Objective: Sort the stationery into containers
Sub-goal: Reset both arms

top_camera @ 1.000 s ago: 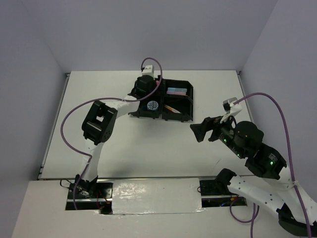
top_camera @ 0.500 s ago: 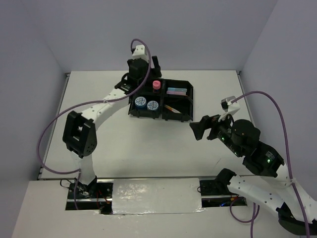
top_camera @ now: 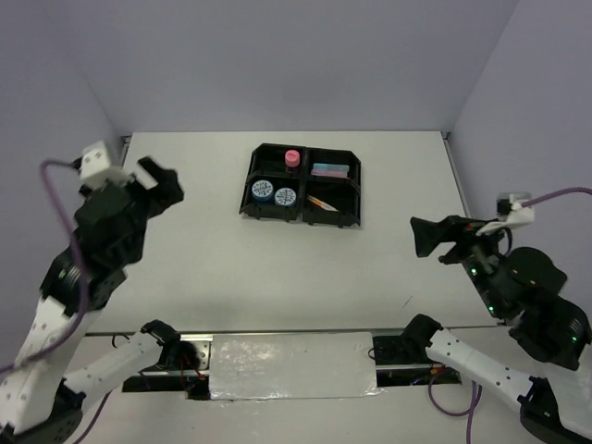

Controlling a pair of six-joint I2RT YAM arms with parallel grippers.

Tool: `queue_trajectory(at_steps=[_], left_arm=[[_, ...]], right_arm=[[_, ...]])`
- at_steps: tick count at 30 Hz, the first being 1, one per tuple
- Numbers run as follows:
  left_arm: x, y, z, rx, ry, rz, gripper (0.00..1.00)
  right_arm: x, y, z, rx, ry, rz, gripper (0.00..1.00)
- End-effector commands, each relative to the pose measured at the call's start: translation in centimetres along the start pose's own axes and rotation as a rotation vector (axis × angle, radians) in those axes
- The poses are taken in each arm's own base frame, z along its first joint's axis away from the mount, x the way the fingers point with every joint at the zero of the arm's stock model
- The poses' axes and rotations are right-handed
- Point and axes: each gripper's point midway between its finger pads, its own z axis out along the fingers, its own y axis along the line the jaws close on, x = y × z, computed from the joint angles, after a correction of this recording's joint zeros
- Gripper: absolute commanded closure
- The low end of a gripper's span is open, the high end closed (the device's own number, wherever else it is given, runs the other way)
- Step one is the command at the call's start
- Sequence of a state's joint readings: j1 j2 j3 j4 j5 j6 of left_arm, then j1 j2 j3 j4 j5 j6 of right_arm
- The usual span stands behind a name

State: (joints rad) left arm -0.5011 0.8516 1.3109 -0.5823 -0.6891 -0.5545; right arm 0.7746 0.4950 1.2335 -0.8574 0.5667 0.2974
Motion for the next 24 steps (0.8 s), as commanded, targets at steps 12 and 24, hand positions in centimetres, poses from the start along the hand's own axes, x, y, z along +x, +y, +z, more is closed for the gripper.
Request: queue_trajectory(at_steps=[12, 24], left_arm=[[6.3, 11.5, -8.2, -0.040, -0.004, 0.070, 0.01], [6.5, 13.6, -9.2, -0.082, -0.085, -0.052, 0.01]], right_arm=[[2.7, -4.8, -4.4, 0.062, 0.020, 0.002, 0.00], [4.8, -3.4, -2.7, 0.012, 0.022, 0.023, 0.00]])
